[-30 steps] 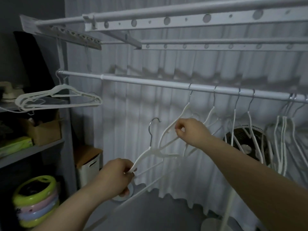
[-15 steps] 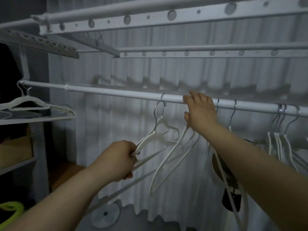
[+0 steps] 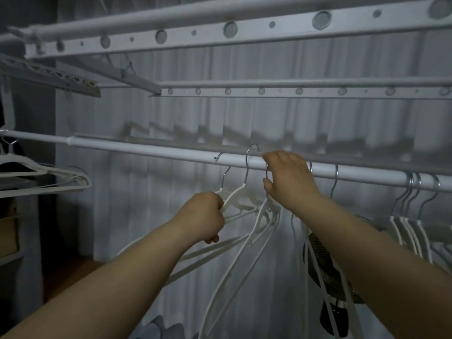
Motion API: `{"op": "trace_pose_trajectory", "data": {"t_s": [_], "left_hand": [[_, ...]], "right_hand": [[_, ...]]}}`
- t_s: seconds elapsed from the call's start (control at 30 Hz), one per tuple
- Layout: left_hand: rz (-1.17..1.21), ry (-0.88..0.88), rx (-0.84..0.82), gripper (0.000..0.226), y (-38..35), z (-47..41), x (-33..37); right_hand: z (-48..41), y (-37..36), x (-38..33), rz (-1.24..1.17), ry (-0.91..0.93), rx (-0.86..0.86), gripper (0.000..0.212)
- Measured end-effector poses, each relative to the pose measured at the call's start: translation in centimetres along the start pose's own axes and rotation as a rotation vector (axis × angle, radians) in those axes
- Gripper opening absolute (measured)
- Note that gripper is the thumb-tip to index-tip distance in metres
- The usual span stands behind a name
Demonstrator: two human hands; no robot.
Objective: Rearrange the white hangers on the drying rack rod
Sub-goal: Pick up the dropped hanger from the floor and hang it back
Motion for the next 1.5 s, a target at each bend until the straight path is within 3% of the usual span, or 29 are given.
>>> {"op": "trace_pose_trajectory", "data": {"t_s": [0.3,0.43,0.57,0.67,0.77,0.9,1.23,1.5], "left_hand": [[-0.097,-0.027,-0.146,0.024,-2.5,-0.8,0.4],[-0.356,-0.086,0.121,0.028,-0.2,-0.1,0.3],[-0.322,-0.126,0.415,0.028,3.0,0.8,-1.6],[-0.334,-0.006,0.314,0.042,3.1,0.2,-4.9],[-0.344,0.099,0.217,0.032,2.2,0.1,-7.3],[-0.276,0.104,0.174,0.017,1.8,-0.1,-8.9],[-0.184,0.058,0.242,0.020,2.9,-3.0,-7.2],[-0.155,0.134,0.124,0.017,-0.5,-3.2,-9.2]], "right_hand": [[0.2,-0.2,0.0,0.052,0.007,-0.011,0.060],[-0.3,-0.5,-0.2,0.072,-0.003,0.017,0.057],[-0.7,-0.7,-0.3,0.078,-0.035,0.067,0.047],[-0.8,-1.1,-0.4,0.104,-0.032,0.078,0.043],[-0.8,-1.3,-0.5,0.085,-0.030,0.088,0.041],[-0.8,-1.5,-0.4,0.069,-0.028,0.085,0.040],[-0.6,-1.2,-0.4,0.051,0.002,0.072,0.043],[-0.6,-1.1,0.0,0.013,0.002,0.100,0.043]]}}
Point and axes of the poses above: each hand's wrist, its own z-axis away from the middle knuckle, its own y-axis out of the back of the hand, x = y × z, the point moved 6 cm from there along -z, towards the middle knuckle, and after that the axes turned 8 degrees about -x, right-handed, at the moved point
